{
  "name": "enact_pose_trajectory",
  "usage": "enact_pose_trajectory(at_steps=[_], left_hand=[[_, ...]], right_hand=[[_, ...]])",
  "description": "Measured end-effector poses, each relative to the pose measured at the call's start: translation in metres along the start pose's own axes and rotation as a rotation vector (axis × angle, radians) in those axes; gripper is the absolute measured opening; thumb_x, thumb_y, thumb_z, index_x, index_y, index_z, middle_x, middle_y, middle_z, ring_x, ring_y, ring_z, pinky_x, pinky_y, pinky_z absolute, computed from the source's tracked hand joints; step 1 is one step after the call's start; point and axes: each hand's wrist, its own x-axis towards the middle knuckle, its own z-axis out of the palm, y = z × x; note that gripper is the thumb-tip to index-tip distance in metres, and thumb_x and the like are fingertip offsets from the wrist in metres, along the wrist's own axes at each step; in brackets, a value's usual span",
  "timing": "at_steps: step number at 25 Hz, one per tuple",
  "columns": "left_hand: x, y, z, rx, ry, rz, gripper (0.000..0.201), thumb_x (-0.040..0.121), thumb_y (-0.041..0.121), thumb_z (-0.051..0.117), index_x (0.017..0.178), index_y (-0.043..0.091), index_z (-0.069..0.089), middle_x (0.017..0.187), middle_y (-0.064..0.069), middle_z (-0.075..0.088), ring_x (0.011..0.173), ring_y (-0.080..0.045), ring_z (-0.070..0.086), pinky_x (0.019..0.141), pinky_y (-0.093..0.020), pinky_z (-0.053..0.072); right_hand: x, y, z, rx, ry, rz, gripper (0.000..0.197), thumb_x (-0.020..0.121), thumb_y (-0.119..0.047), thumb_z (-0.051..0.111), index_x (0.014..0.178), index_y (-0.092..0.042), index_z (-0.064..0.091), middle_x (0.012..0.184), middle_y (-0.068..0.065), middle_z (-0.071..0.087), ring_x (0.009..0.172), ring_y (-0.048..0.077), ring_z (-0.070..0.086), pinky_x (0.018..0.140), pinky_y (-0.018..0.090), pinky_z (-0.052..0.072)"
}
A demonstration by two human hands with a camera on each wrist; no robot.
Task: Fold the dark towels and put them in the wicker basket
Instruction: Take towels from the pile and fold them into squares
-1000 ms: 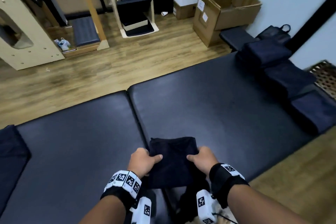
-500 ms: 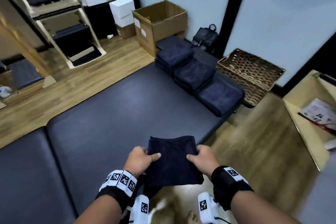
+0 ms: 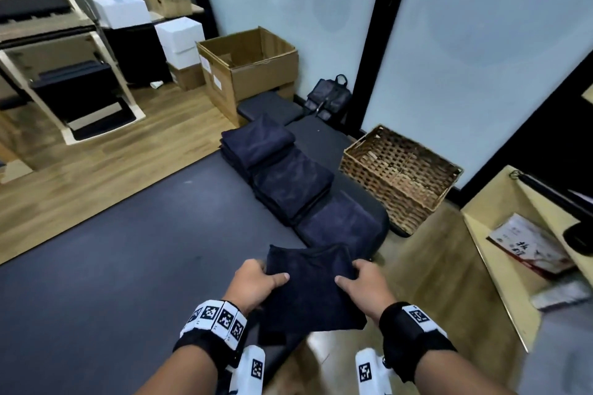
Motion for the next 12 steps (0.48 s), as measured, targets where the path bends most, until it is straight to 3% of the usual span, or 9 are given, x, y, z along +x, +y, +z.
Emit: enact_pose_trajectory(at_steps=[4,6,10,12], left_hand=[[0.038,0.041,0.017,-0.049,-0.045,-0.012,0.019,0.081,0.024,0.078,0.083,0.007,0.068,0.071,-0.009,0.072,0.055,-0.025,0.067,0.042,-0.03,0.049],[0.056,0.055,0.025,-0.057,-0.071,-0.007,0.022,0.081,0.024,0.076,0.088,0.005,0.067,0.072,-0.016,0.073,0.055,-0.033,0.067,0.046,-0.037,0.056],[0.07,0.07,0.044,-0.127,-0.086,-0.045,0.019,0.085,0.021,0.071,0.095,0.006,0.066,0.07,-0.016,0.069,0.053,-0.027,0.064,0.059,-0.045,0.061],[0.075,0.073,0.055,-0.186,-0.052,-0.09,0.022,0.089,0.022,0.07,0.096,0.002,0.065,0.067,-0.016,0.067,0.056,-0.029,0.064,0.064,-0.049,0.061]], right_hand=[[0.06,-0.016,-0.043,-0.156,0.006,0.005,0.048,0.077,-0.039,0.074,0.118,-0.016,0.066,0.112,0.002,0.071,0.104,0.023,0.067,0.094,0.041,0.055],[0.092,-0.028,-0.06,-0.219,0.023,-0.013,0.056,0.079,-0.039,0.075,0.128,-0.015,0.062,0.12,0.003,0.069,0.11,0.024,0.065,0.097,0.037,0.052],[0.143,-0.046,-0.081,-0.276,0.005,-0.114,0.043,0.082,-0.029,0.078,0.12,-0.013,0.066,0.104,-0.002,0.07,0.095,0.017,0.064,0.083,0.028,0.048],[0.164,-0.05,-0.087,-0.306,-0.012,-0.134,0.042,0.082,-0.034,0.076,0.118,-0.017,0.066,0.107,-0.002,0.07,0.099,0.02,0.065,0.084,0.027,0.047]])
